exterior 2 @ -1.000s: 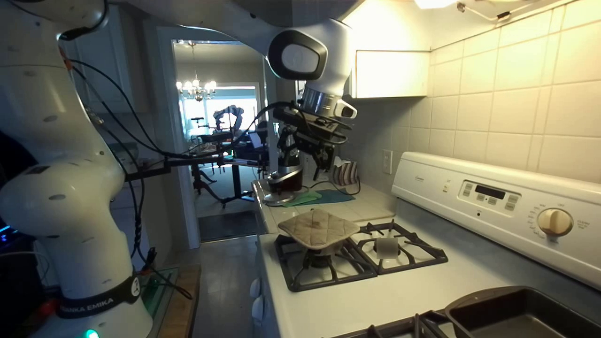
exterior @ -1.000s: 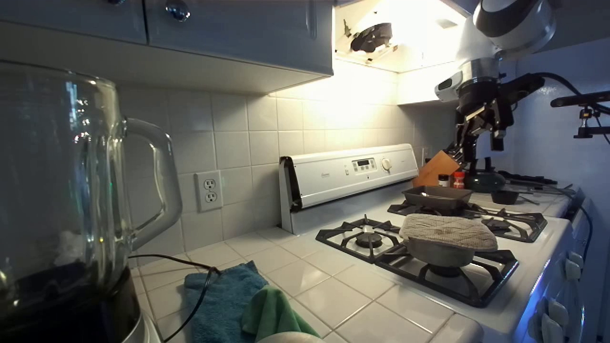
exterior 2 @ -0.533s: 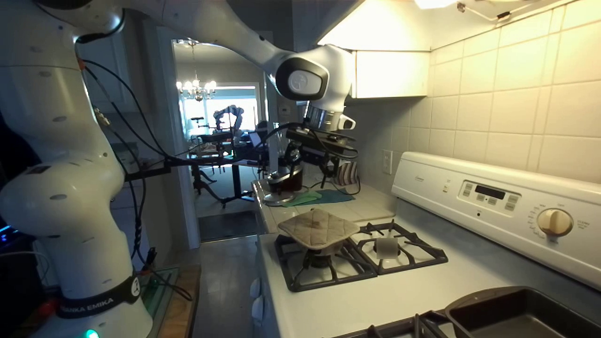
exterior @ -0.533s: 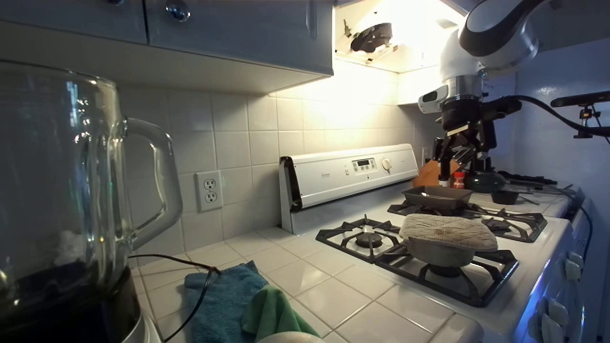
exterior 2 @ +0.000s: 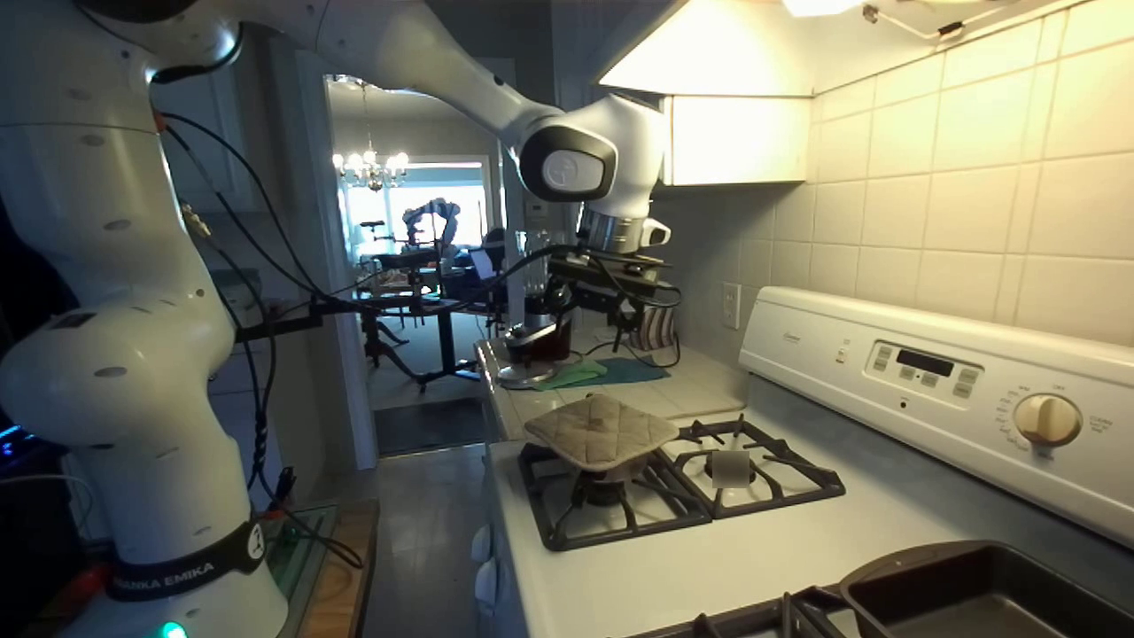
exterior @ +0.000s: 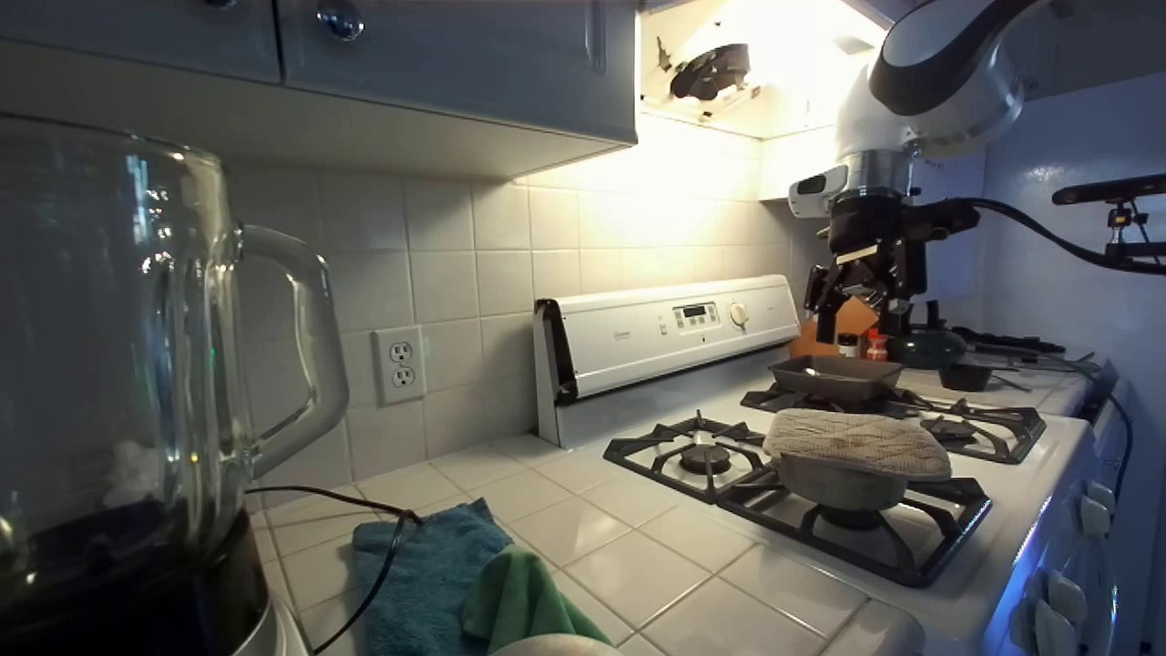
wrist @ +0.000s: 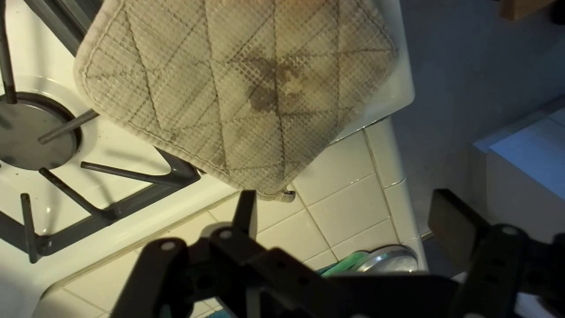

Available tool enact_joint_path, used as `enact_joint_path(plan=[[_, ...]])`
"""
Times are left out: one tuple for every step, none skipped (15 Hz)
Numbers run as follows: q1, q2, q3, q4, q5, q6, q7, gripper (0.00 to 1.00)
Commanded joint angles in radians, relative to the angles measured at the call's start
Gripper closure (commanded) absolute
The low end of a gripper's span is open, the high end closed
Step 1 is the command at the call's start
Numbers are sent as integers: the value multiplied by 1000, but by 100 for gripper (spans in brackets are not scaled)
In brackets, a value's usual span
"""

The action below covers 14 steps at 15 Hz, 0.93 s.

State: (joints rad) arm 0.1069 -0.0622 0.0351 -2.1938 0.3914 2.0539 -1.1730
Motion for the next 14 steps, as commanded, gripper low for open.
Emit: enact_joint_path(plan=[[-7,0,7,2,0,-3,1,0],[-7,0,7,2,0,-3,1,0],[-7,0,7,2,0,-3,1,0],[-7,0,7,2,0,-3,1,0],[-4,7,10,8,1,-4,8,0],[1,8,18,8,-10,14,33,0],[6,7,26,7,-21,28,48,0],[11,6,36,6,-33,43,65,0],[17,11,45,10,-38,38,77,0],[26,14,59,9,-51,42,88,0],[35,19,73,11,-69,41,104,0],[43,26,86,12,-93,50,128,0],[49,37,99,15,-132,64,169,0],[55,51,109,20,-158,70,198,0]])
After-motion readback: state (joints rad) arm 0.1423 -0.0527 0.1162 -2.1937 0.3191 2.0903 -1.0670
